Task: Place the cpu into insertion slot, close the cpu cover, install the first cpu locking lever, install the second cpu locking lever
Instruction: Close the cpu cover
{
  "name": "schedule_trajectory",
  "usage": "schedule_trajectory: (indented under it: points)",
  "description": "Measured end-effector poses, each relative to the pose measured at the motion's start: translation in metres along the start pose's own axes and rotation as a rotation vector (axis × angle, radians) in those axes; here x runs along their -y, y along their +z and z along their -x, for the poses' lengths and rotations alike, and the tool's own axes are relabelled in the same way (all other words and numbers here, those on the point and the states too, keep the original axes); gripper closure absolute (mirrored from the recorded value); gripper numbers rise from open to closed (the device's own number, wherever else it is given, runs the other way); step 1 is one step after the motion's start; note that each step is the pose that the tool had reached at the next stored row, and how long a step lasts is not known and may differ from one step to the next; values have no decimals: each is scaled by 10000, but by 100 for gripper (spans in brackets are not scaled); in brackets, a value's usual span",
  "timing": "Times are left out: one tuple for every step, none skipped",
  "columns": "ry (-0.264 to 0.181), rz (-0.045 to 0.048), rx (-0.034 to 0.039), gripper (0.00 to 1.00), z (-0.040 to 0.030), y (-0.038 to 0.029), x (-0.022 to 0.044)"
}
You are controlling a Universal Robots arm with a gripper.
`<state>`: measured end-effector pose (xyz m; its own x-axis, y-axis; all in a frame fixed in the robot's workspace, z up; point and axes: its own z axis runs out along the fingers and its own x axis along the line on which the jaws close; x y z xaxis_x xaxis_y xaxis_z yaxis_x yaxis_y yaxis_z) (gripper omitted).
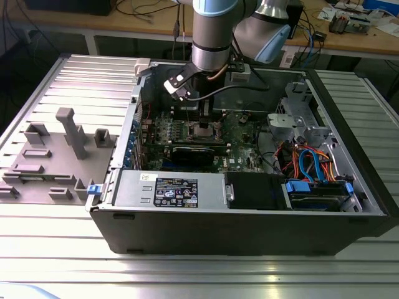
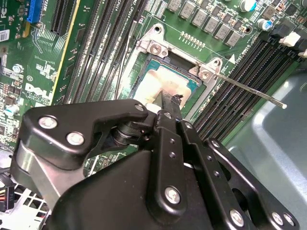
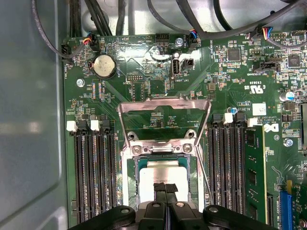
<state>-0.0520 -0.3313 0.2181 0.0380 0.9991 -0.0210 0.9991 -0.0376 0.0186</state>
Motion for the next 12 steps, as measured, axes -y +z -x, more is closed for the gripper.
schedule_trajectory:
  points:
    - [-1, 0, 0, 89, 0, 0, 0]
    - [-2, 0, 0, 89, 0, 0, 0]
    - [-3, 0, 0, 89, 0, 0, 0]
    - [-5, 0, 0, 89, 0, 0, 0]
    - [-6, 0, 0, 89, 0, 0, 0]
    - [-8, 0, -1, 89, 0, 0, 0]
    - [-8, -1, -1, 89, 0, -1, 0]
    - [-8, -8, -1, 89, 0, -5, 0]
    - [-7, -11, -35, 89, 1, -13, -1]
    - [-6, -15, -63, 89, 1, -28, -1]
    - [-6, -15, -69, 89, 1, -36, -1]
    - [-7, -15, -70, 89, 1, -42, -2]
